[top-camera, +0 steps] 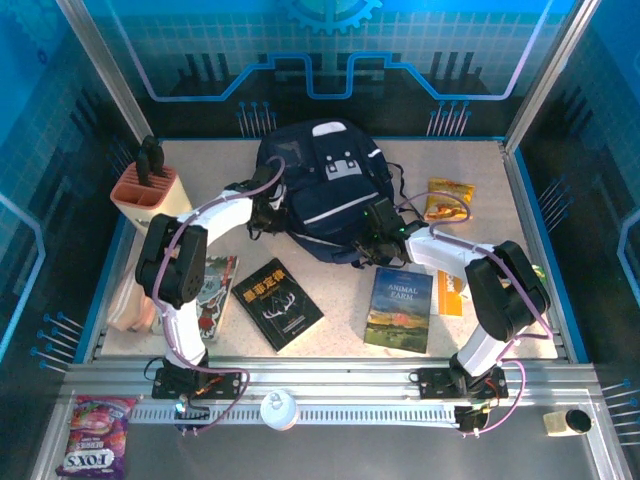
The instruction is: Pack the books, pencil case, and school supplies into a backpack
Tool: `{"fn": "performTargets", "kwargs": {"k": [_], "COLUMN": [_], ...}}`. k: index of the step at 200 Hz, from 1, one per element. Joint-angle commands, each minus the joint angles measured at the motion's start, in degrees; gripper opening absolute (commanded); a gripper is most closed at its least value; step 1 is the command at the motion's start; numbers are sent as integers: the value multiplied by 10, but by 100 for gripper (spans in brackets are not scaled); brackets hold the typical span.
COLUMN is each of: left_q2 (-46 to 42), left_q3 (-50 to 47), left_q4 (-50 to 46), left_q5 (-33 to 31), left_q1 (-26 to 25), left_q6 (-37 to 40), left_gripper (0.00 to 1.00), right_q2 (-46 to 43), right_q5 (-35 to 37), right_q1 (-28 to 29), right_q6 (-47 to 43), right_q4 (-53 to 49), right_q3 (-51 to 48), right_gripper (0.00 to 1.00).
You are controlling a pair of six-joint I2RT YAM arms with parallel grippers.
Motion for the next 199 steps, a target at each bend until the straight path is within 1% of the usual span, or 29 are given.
{"fn": "performTargets", "kwargs": {"k": [1,11,27,45,54,65,71,88,110,124,142,151,158,175,187,199], "left_q2": [14,17,22,8,-12,-44,-61,-109,-164,-191,-218,-229,-236,-249,-255,-260], "left_q3": [37,44,53,44,26,0,-13,-47,-85,-99,-110,-115,-118,-121,-124,-131], "left_q4": [18,26,31,43,55,68,69,67,65,58,49,49,49,48,50,61], "left_q5": [-47,-58,-74,-83,-68,-44,-32,-9,32,50,68,82,94,121,138,158], "left_q1": [22,26,31,33,33,33,33,33,33,33,33,33,33,32,30,26], "left_q6": [18,14,5,-9,-16,-32,-41,-77,-122,-147,-171,-178,-181,-187,-195,-205], "left_gripper": [6,13,18,24,30,41,46,52,62,66,72,76,78,85,93,97], "right_q2": [-25,-25,-22,-6,7,27,37,70,110,121,103,81,61,2,-41,-79], "right_q5": [7,-1,-22,-65,-88,-108,-114,-124,-127,-121,-99,-78,-63,-19,12,46], "right_q1": [-5,-3,2,11,16,25,30,48,62,64,62,62,60,57,54,49], "right_q6": [-18,-20,-22,-16,-11,-10,-12,-29,-57,-78,-119,-139,-154,-189,-209,-222], "right_q4": [13,21,42,93,119,137,139,136,100,67,18,-4,-16,-50,-74,-109], "right_q3": [-7,-7,-4,-1,5,22,34,76,135,160,172,167,159,128,102,77], "right_gripper": [31,31,31,31,31,32,31,32,35,43,60,69,74,81,82,83]}}
